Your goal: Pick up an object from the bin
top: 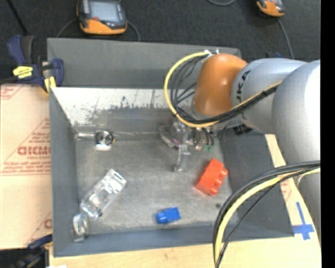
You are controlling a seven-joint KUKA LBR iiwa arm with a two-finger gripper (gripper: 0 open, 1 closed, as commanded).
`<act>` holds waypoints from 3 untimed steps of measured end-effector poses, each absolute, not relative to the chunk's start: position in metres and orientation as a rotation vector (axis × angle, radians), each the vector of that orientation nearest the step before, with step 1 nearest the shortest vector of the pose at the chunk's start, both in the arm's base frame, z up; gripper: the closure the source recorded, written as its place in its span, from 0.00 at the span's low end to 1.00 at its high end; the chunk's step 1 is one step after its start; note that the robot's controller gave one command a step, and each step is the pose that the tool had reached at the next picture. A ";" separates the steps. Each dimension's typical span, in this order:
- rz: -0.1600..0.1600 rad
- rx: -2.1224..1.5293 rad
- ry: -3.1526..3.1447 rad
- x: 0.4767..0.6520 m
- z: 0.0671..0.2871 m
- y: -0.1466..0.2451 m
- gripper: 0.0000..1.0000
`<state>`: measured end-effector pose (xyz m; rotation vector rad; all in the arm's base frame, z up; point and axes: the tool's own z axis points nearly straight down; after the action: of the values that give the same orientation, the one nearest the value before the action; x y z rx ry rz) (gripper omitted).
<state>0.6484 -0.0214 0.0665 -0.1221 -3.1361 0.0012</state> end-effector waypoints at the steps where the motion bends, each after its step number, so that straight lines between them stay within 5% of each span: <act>1: -0.003 -0.216 -3.143 0.653 0.103 0.009 0.00; 2: -0.001 -0.475 -3.114 0.656 0.101 -0.012 0.00; 3: -0.001 -1.000 -2.978 0.646 0.070 0.024 0.00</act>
Offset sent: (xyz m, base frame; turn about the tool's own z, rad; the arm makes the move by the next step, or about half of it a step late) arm 0.0029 0.0302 0.0335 0.0628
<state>0.6464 0.0235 0.0703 -1.0001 -2.9781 -0.0012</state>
